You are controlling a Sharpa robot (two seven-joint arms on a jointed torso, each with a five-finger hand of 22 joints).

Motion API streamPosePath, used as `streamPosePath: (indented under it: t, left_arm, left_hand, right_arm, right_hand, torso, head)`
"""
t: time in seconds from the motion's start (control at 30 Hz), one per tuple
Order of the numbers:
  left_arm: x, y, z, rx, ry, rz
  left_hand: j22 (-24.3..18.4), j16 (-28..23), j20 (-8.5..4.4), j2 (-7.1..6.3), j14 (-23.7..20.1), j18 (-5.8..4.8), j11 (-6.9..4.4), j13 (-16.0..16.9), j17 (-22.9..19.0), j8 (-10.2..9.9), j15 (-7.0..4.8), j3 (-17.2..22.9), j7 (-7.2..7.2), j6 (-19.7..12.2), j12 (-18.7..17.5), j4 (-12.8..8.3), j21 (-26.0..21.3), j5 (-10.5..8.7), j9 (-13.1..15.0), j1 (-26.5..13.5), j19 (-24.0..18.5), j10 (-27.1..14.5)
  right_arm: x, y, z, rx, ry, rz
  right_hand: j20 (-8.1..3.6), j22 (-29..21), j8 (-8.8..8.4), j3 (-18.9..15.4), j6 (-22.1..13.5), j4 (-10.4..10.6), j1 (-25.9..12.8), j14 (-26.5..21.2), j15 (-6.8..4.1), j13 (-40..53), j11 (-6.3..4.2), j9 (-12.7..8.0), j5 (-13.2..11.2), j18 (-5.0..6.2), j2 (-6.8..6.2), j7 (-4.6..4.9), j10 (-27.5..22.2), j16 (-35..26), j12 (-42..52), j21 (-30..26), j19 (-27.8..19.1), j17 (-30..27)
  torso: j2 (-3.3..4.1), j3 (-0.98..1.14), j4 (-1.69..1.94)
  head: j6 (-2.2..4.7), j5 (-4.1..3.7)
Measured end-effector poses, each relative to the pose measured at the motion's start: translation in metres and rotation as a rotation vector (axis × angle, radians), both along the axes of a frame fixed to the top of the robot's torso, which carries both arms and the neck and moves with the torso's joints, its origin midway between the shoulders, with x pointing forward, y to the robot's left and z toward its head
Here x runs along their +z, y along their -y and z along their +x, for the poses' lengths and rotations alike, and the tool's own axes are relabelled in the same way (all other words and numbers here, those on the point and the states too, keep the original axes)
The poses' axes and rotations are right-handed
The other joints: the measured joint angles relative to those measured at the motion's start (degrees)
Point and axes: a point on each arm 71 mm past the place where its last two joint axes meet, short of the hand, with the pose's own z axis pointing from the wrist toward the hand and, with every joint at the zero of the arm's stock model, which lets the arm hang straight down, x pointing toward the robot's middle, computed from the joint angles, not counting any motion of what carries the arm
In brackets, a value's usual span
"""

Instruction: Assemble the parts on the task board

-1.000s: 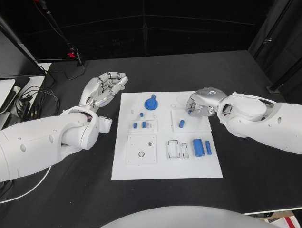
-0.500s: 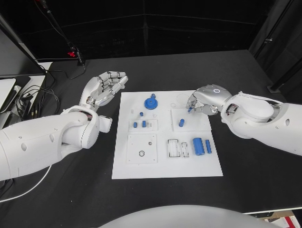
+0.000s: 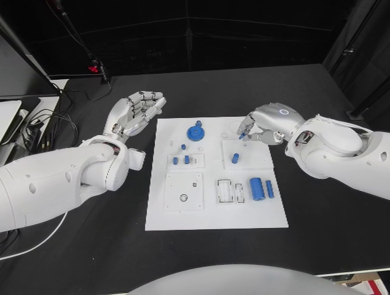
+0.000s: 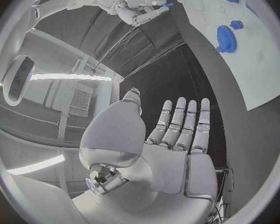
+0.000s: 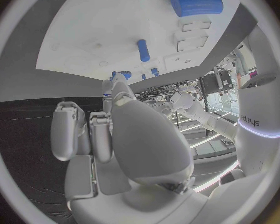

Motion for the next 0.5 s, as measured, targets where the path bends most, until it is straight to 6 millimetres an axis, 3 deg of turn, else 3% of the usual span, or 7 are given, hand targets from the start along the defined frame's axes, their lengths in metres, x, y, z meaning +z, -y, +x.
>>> streamPosePath:
  t: [0.5]
  left_arm:
    - [0.0,0.001,0.0,-0.001,0.0,0.0]
  left_hand:
    - [-0.1,0.2,0.0,0.0,0.0,0.0,0.0,0.0,-0.1,0.0,0.0,-0.2,0.0,0.0,0.0,0.2,0.2,0.25,-0.1,0.0,0.0,0.0]
  right_arm:
    - [0.004,-0.05,-0.003,0.11,-0.019,0.096]
  right_hand:
    - [0.0,0.0,0.07,0.5,0.0,0.1,0.0,0.0,0.0,0.0,0.21,0.0,0.0,0.0,-0.01,0.01,0.2,0.0,-0.6,0.0,0.0,0.0]
  torso:
    - [0.03,0.0,0.07]
  head:
    - [-0.53,1.78]
